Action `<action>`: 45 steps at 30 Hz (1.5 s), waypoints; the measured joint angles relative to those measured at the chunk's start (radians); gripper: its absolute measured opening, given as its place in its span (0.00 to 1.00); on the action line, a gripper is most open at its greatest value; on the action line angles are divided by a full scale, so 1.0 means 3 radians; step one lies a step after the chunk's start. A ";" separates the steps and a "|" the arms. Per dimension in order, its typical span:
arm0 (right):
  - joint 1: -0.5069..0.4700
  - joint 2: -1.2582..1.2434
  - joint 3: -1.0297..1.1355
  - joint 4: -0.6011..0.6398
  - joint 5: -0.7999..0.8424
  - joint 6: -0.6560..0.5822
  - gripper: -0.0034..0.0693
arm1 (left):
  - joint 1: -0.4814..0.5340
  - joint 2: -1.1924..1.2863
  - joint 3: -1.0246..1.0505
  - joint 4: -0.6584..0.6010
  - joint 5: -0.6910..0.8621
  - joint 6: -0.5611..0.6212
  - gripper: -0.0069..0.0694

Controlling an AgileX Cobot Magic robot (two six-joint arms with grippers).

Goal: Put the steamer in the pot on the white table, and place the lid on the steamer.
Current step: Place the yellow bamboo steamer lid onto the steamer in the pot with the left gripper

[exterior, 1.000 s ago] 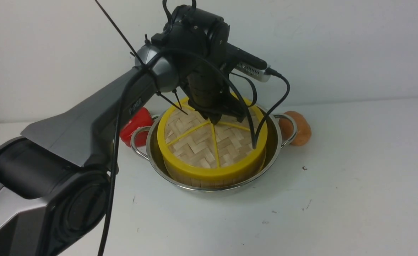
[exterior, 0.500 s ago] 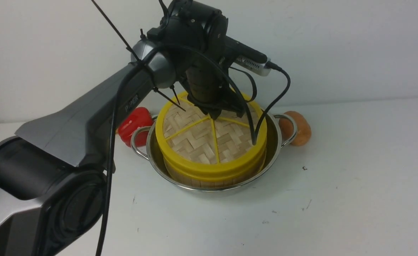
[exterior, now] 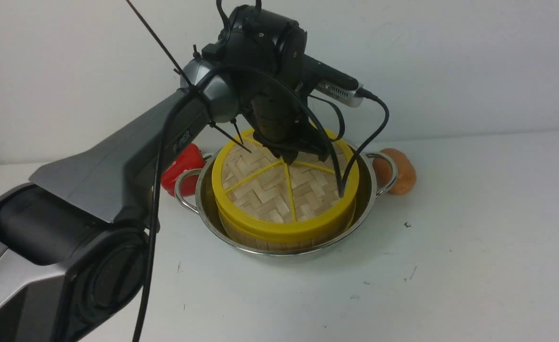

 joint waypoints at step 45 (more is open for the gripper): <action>0.0000 0.0000 0.0000 0.0000 0.0000 -0.0041 0.79 | 0.0000 0.0000 -0.0230 0.0180 0.0019 0.0025 0.82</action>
